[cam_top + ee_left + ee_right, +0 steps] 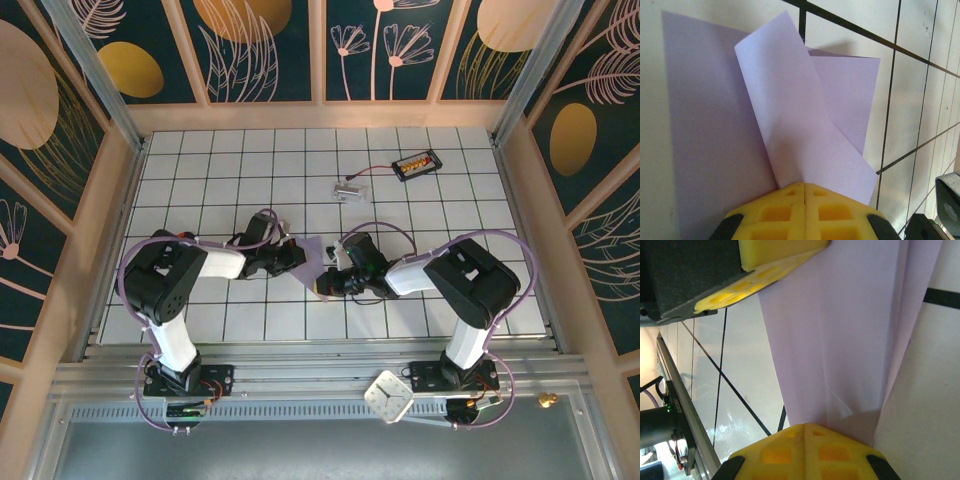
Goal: Fold a paper plane with a square sheet of paper (pick it up from the middle)
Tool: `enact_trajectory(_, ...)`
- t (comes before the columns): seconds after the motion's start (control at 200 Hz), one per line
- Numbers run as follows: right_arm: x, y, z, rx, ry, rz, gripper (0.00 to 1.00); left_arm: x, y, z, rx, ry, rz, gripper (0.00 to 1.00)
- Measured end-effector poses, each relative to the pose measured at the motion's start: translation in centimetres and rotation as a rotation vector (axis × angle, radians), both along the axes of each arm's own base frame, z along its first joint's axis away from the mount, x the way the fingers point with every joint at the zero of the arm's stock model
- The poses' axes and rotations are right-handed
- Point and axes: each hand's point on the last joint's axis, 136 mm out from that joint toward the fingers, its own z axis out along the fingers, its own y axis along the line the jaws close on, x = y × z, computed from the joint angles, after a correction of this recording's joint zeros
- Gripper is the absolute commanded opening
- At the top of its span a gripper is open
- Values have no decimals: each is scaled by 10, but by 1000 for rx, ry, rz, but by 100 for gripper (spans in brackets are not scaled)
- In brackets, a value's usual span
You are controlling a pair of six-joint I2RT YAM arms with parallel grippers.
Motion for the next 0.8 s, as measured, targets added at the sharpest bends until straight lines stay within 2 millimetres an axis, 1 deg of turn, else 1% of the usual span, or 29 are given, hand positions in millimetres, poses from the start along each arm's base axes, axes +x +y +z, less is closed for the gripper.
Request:
enact_trajectory(0.18,0,-2,0,-5,-9,-8,0,14,-2,1,-7,-11,-17,4)
enact_trajectory(0.305,0,-3,0,-8,-12,-12,0,32,10,1,10,-33,26,4)
enact_trajectory(0.52,-1,-4,0,-9,-13,-13,0,55,18,1,38,-65,63,4)
enact_trajectory(0.626,-2,-8,1,-21,-4,-13,0,58,21,1,44,-71,71,2)
enact_trajectory(0.716,-2,-21,4,-42,25,-36,0,57,22,1,41,-84,74,2)
enact_trajectory(0.801,5,-27,15,-28,22,-65,0,51,25,1,34,-93,80,2)
